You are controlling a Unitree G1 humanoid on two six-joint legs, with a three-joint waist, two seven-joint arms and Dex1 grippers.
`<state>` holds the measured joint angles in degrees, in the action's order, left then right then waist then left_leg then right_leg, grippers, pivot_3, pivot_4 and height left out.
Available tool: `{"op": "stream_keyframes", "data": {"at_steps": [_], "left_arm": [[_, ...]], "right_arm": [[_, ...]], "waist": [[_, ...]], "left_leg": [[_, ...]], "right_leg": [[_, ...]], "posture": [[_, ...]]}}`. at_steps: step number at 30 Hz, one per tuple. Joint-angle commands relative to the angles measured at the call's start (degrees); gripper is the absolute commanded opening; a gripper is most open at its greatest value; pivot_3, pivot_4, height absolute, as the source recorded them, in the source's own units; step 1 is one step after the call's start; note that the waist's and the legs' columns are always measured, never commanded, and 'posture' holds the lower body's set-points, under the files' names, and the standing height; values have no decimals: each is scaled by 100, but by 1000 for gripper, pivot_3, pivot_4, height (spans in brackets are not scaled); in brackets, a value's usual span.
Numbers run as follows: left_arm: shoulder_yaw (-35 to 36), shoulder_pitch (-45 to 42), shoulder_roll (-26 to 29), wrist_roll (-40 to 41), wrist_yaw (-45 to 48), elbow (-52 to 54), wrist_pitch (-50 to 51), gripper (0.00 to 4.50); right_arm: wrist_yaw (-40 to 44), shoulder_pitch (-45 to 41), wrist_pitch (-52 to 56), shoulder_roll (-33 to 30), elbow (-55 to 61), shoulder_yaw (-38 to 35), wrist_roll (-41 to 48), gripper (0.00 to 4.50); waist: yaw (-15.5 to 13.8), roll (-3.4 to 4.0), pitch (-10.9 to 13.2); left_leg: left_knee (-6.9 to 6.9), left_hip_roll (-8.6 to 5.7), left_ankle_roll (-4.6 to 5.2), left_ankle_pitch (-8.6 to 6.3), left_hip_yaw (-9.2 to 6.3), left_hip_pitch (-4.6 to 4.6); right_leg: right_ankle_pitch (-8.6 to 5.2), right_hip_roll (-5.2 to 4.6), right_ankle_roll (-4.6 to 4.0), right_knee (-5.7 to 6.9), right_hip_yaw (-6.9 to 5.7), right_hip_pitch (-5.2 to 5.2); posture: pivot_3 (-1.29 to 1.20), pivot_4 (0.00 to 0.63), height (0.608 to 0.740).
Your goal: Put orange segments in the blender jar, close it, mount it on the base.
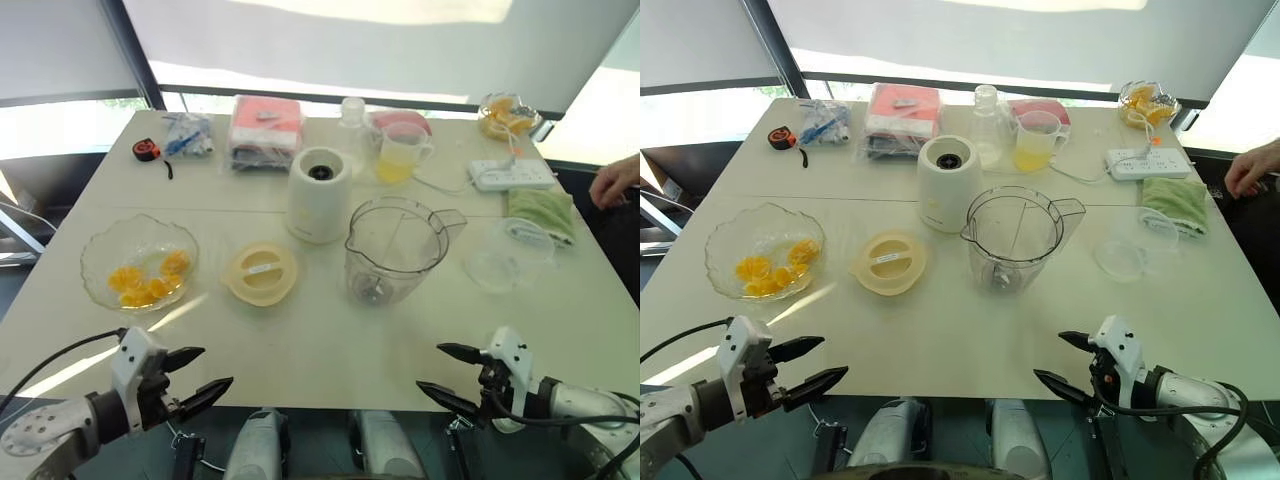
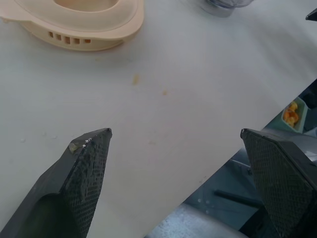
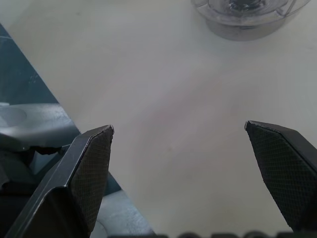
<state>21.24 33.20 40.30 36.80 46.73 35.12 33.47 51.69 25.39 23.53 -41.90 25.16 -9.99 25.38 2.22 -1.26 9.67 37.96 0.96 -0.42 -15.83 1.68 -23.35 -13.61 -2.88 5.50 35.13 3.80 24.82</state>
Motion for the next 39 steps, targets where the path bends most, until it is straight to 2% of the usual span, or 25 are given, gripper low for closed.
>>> {"op": "stream_keyframes", "data": {"at_steps": [1, 13, 17, 21, 26, 29, 32, 35, 39], "left_arm": [[70, -70, 17, 6, 18, 126, -106, 4348], [182, -555, 74, 191, -267, 289, 147, 4348], [147, -835, 140, -29, -457, 245, 97, 4348], [375, -1229, 190, 223, -638, 195, 332, 4348], [426, -1487, 505, -72, -674, 277, 322, 4348], [622, -2171, 1041, -82, -756, -55, 616, 4348], [669, -4002, 1818, 207, -1011, -1304, 1452, 4348], [384, -5264, 1997, 155, -1338, -2241, 2026, 4348], [-233, -5865, 2118, -542, -1590, -2987, 1962, 4348]], "right_arm": [[79, 33, 16, -66, 249, -2, 75, 4492], [187, -372, 146, -132, 110, 232, 29, 4492], [116, -520, 205, -97, 65, 271, 40, 4492], [117, -562, 166, -82, -81, 299, -20, 4492], [9, -642, 226, 50, 35, 249, 124, 4492], [-95, -789, 925, 14, 442, -177, 894, 4492], [-401, -959, 1721, -192, 1210, -938, 2085, 4492], [-734, -1066, 2121, -373, 1771, -1281, 2674, 4492], [-1135, -1160, 2385, -556, 2200, -1399, 3066, 4492]], "waist": [[-1, 0, 0], [-9, -2, -2], [-21, -3, -2], [-48, -5, -3], [-61, -6, -3], [-140, -7, -1], [-216, -17, 11], [-173, -36, 14], [-98, -38, 13]], "left_leg": [[0, 0, 0, 0, 0, 0], [2, -1, 3, 2, 2, 4], [9, -2, 3, 2, 1, 18], [12, -3, 3, 2, 1, 29], [12, -3, 3, 2, 3, 32], [15, -3, 4, 3, 1, 35], [29, -5, 4, 5, -4, 51], [35, -5, 2, 8, -13, 64], [4, -9, 6, 2, 2, 90]], "right_leg": [[0, 0, 0, 0, 0, 0], [2, 21, 2, 11, -15, -5], [2, 25, 2, 21, -16, -17], [2, 26, 2, 21, -16, -29], [3, 28, 4, 28, -16, -30], [3, 32, 4, 42, -16, -28], [2, 32, 4, 67, -18, -39], [-9, 43, 23, 86, -24, -45], [-14, 32, 32, 86, -19, -61]], "posture": [[0, 150, 740], [0, 150, 740], [0, 150, 740], [0, 150, 740], [0, 150, 740], [0, 150, 740], [0, 150, 740], [0, 150, 740], [0, 150, 740]]}}
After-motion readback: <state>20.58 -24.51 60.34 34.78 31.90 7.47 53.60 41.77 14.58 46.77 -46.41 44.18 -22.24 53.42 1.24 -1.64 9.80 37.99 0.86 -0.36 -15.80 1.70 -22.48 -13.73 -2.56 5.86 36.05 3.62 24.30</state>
